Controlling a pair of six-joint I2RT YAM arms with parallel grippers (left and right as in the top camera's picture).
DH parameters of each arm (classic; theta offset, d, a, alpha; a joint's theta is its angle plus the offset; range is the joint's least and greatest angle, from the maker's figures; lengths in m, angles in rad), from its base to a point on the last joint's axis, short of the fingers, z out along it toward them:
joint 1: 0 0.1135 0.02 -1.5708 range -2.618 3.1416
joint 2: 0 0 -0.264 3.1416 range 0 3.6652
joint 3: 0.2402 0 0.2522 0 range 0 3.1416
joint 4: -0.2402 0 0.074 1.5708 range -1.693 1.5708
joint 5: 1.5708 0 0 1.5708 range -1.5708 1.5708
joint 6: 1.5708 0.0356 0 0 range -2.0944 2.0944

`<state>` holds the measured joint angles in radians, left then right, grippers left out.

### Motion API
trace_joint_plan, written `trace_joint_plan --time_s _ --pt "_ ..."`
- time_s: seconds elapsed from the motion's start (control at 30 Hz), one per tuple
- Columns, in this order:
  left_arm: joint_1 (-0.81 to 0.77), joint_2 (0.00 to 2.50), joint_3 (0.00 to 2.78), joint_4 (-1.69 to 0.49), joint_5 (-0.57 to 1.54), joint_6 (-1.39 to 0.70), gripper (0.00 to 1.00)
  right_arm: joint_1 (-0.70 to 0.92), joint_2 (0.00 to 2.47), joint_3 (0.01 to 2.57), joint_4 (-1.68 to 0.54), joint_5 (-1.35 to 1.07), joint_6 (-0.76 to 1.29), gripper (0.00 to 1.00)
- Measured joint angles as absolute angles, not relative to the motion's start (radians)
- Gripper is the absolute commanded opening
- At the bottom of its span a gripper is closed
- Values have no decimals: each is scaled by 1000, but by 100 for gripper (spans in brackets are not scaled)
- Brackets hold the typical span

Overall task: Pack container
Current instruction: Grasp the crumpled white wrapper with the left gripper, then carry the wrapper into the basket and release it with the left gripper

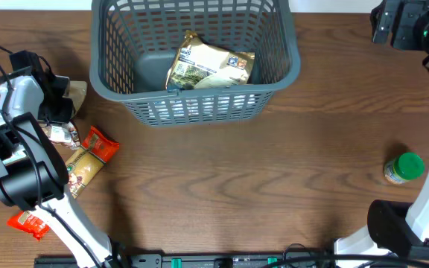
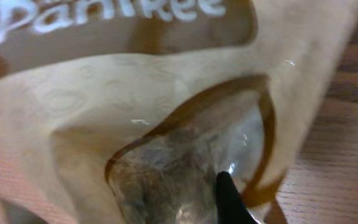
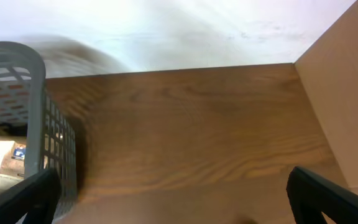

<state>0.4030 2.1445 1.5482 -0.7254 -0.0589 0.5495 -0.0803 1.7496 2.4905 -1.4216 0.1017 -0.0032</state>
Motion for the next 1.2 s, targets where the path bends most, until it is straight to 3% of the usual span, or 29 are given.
trace_joint_plan --time_s 0.37,0.77,0.97,1.2 --pt "405 2074 1568 -937 43 421 6 -80 1750 2490 -1431 102 -3 99" --pt "393 1632 1759 -1055 159 310 6 -80 1750 2490 -1456 102 -3 99" --pt "224 1510 1844 -1029 196 382 6 -80 1750 2490 -1459 102 -3 99" --pt "-41 1481 1877 -762 204 596 6 -80 1750 2490 -1459 102 -4 99"
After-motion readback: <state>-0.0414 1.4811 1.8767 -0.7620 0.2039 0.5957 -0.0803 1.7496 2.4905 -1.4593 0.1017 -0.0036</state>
